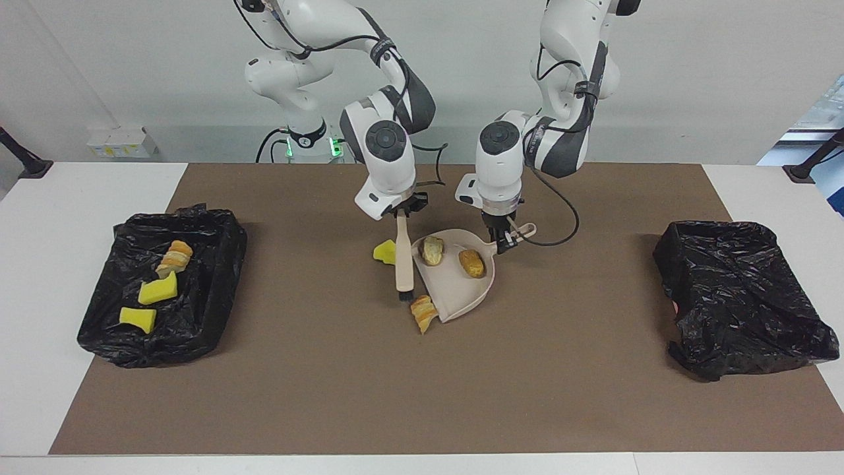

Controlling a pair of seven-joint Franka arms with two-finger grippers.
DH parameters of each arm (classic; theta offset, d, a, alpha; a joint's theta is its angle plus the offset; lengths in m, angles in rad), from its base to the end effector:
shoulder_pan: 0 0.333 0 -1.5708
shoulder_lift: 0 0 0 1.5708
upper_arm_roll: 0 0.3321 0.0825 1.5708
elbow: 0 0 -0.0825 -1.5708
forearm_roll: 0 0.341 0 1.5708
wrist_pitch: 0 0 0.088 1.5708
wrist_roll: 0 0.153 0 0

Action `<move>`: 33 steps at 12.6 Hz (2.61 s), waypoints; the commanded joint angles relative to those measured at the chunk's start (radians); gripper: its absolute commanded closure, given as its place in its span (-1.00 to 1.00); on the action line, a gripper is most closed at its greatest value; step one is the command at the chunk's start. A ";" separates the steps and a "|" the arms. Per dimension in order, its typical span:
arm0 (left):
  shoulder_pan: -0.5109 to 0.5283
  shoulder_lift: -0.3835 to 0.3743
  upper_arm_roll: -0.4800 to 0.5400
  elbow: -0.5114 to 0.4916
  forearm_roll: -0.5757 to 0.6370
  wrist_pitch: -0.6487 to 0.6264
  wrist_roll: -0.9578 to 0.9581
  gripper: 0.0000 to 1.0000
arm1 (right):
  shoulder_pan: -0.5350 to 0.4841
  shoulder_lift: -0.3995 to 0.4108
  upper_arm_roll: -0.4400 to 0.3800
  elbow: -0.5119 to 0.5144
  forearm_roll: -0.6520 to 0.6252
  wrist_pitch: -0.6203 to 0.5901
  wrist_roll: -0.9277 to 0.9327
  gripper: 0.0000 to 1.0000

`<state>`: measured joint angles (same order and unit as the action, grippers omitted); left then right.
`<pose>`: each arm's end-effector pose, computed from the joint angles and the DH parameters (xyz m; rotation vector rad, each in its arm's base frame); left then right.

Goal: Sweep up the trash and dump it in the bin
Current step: 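Sweep the sponges and chunks into the dustpan with the right gripper's brush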

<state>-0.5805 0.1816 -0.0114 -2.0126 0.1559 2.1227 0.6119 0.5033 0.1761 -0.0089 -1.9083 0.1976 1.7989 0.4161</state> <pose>0.4585 -0.2923 0.3546 -2.4072 1.8116 0.1094 0.4452 0.2690 0.3804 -3.0586 -0.0087 0.5188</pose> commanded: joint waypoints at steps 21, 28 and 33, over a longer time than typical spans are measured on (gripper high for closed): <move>0.018 -0.051 0.002 -0.074 0.013 -0.003 -0.030 1.00 | 0.112 -0.066 0.017 -0.164 0.217 0.193 0.018 1.00; 0.062 -0.044 0.002 -0.067 0.013 -0.001 -0.113 1.00 | 0.003 -0.020 0.009 -0.051 -0.125 0.125 -0.109 1.00; 0.062 -0.045 0.002 -0.069 0.013 0.000 -0.113 1.00 | -0.045 0.190 0.012 0.201 -0.257 0.053 -0.224 1.00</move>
<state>-0.5291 0.1576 -0.0081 -2.0488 0.1548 2.1123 0.5158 0.4564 0.2641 -0.0089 -1.8265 -0.0289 1.8962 0.2099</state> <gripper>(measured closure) 0.687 0.740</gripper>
